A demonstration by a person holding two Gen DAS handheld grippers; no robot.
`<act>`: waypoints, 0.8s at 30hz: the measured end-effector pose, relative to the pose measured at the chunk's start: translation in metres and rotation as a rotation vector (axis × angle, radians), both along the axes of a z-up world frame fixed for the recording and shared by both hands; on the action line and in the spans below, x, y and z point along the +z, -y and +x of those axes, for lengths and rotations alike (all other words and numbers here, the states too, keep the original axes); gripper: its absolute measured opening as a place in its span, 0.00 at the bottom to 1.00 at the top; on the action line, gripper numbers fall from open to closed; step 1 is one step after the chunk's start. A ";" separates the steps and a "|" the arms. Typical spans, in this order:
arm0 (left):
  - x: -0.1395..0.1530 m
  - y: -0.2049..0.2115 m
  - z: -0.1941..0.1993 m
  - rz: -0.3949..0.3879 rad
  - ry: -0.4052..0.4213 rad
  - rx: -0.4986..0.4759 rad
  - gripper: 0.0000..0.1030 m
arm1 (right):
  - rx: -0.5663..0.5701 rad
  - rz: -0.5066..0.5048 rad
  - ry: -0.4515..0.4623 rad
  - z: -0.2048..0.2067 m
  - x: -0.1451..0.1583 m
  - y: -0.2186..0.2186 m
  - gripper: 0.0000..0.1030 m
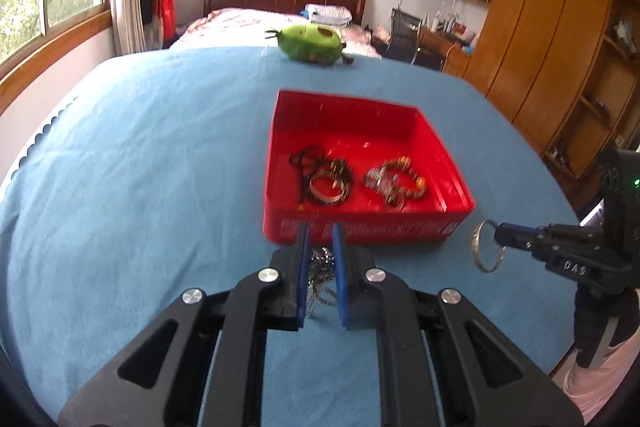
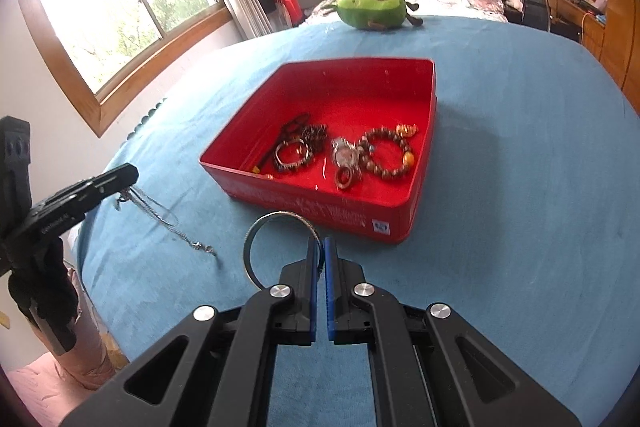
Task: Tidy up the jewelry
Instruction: 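Carry the silver chain and silver hoop over the red tray, then open both tools to release the chain and hoop into the tray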
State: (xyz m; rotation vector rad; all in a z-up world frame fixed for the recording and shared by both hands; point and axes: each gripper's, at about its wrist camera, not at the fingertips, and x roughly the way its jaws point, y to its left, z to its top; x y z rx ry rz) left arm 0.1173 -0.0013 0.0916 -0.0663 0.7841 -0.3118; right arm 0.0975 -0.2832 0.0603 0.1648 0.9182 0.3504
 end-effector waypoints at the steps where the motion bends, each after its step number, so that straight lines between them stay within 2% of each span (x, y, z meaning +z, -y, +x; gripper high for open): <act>1: 0.004 0.001 0.001 -0.003 0.008 -0.001 0.09 | 0.000 0.002 0.005 0.003 0.004 0.000 0.03; 9: 0.048 0.011 0.012 -0.035 0.091 -0.019 0.09 | -0.008 0.024 0.029 0.028 0.029 0.005 0.03; 13: 0.077 0.022 0.030 -0.046 0.137 -0.021 0.09 | -0.018 0.021 0.025 0.050 0.038 0.007 0.03; 15: 0.083 0.026 0.042 -0.047 0.142 -0.018 0.09 | -0.028 0.017 0.018 0.061 0.040 0.008 0.03; 18: 0.081 0.034 0.067 -0.042 0.131 -0.006 0.09 | -0.041 0.021 0.004 0.077 0.038 0.012 0.03; 24: 0.038 0.048 0.121 -0.008 0.043 0.016 0.09 | -0.074 0.019 -0.040 0.113 0.020 0.019 0.03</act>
